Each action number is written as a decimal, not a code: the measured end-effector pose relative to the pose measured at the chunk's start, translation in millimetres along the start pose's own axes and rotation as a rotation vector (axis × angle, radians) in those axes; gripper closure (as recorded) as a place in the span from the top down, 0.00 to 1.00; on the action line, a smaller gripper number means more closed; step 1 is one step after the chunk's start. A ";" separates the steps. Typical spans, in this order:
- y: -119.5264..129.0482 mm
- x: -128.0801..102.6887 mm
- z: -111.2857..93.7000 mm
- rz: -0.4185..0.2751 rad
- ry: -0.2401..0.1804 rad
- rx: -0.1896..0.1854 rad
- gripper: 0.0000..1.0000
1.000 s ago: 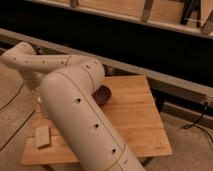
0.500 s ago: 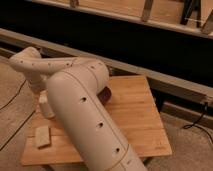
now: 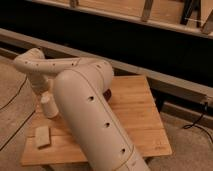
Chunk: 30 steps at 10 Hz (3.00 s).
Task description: Place the ceramic cup over the eraser
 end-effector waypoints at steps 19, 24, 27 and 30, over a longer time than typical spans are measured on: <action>9.8 -11.8 32.8 -0.135 0.005 0.037 0.26; 7.8 -0.8 28.1 -0.140 0.020 0.043 0.00; -9.8 23.9 -24.1 -0.107 0.008 0.081 0.00; -14.9 55.9 -72.5 -0.092 -0.012 0.121 0.00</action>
